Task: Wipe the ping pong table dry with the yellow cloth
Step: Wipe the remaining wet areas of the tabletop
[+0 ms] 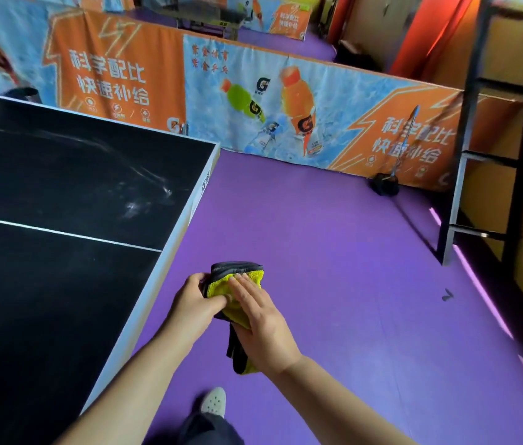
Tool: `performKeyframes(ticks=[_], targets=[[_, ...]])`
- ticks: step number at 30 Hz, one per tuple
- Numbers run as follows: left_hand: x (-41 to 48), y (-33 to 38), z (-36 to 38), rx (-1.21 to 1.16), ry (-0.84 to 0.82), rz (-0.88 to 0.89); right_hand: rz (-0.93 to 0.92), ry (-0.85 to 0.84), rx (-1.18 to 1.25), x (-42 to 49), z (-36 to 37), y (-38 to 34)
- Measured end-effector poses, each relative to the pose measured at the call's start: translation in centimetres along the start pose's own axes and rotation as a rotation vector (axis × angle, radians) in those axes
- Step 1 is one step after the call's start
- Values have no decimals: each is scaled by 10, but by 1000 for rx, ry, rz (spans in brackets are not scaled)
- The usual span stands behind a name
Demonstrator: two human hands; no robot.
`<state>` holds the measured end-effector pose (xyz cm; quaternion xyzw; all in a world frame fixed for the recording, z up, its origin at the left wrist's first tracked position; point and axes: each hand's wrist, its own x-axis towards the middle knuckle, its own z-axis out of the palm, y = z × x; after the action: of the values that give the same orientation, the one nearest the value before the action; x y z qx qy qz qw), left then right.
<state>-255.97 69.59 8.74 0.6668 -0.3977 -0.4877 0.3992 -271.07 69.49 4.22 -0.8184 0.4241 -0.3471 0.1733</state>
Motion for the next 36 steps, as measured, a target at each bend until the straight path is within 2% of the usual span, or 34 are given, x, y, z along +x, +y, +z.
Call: performKeyframes(ticks=[9,15,21,27,33,36], targets=[[202,120,17,-20,4,174,-2,-39,-33,195,-20,107],[302,162,34,101,59,249,141,41,-52,281,-31,189],[404,181,56,84,94,285,427,-29,273,383,-27,280],[499,239,94,51,136,295,517,-187,637,501,-43,359],[585,274,119,8,238,236,514,-301,734,603,-51,422],[623,279,121,18,312,180,569,-357,785,634,-41,448]])
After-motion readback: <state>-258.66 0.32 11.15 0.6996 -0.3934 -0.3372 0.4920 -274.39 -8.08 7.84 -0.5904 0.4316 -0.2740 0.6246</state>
